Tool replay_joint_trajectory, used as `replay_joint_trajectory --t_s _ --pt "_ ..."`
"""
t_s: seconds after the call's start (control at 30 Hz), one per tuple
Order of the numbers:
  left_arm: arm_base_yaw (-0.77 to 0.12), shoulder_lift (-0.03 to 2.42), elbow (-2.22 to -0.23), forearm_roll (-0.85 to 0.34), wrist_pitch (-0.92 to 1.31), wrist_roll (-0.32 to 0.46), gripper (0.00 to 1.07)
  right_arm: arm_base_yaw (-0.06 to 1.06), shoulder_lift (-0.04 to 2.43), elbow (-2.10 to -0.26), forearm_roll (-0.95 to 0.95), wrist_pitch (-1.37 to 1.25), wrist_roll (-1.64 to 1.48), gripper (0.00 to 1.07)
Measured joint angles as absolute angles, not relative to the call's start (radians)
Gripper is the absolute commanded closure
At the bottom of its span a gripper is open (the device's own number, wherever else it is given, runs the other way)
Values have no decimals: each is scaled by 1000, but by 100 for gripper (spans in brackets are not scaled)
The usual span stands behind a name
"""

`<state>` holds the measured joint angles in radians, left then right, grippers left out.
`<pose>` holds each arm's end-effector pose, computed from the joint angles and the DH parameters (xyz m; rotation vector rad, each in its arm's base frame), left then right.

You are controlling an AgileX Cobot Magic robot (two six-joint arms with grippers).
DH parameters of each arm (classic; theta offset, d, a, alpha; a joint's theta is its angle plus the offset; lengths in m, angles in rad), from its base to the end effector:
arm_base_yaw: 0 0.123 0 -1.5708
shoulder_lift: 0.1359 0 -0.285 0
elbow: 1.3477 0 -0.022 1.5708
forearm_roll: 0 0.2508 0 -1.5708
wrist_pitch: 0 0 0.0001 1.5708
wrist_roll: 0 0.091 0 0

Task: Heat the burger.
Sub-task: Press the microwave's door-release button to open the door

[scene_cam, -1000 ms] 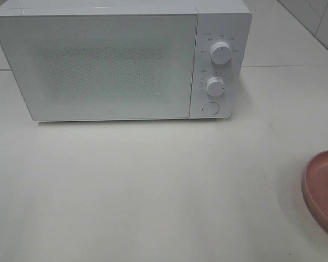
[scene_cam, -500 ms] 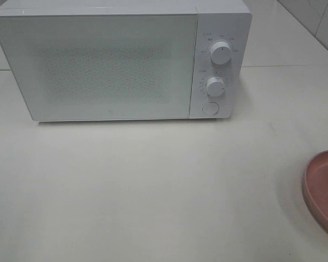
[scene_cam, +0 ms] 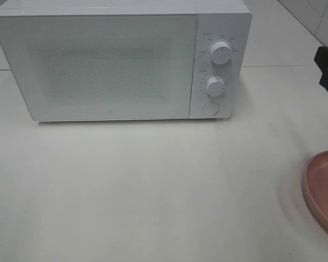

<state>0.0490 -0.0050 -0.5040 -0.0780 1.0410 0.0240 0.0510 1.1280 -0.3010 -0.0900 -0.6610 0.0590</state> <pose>-0.0051 -0.0064 0.2802 -0.0221 2.0134 -0.0464 0.2040 0.0154 0.2344 -0.0941 1.6493 0.0752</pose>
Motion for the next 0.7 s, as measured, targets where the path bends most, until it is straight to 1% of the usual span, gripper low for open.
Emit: replay_joint_trajectory --t_s 0.1,0.13,0.2,0.27,0.3,0.33,0.37,0.4,0.47,0.5,0.57,0.6,0.67,0.7 --pt "49 -5 -504 -78 1041 24 9 61 1174 -301 -50 -681 29 34" --pt "49 -5 -504 -78 1041 24 9 84 1215 -301 10 -691 -14 34" --pt "49 -5 -504 -78 1041 24 9 99 1231 -300 35 -698 -44 34" --pt "49 -5 -504 -78 1041 24 9 154 1284 -300 125 -717 -132 34" --pt "49 -5 -504 -78 1041 24 9 154 1284 -300 125 -717 -132 34" --pt "49 -5 -504 -78 1041 24 9 195 1315 -300 172 -739 -170 34" --pt "49 -5 -504 -78 1041 24 9 195 1315 -300 172 -739 -170 34" --pt "49 -5 -504 -78 1041 24 9 236 1345 -300 213 -768 -196 34" --pt "49 -5 -504 -78 1041 24 9 258 1358 -300 234 -783 -208 34" --pt "49 -5 -504 -78 1041 24 9 302 1376 -300 271 -808 -220 34" --pt "49 -5 -504 -78 1041 24 9 324 1384 -300 289 -821 -223 34" --pt "49 -5 -504 -78 1041 24 9 361 1391 -300 324 -837 -233 34" --pt "49 -5 -504 -78 1041 24 9 376 1392 -300 341 -843 -237 34" --pt "49 -5 -504 -78 1041 24 9 417 1393 -300 387 -861 -247 34"
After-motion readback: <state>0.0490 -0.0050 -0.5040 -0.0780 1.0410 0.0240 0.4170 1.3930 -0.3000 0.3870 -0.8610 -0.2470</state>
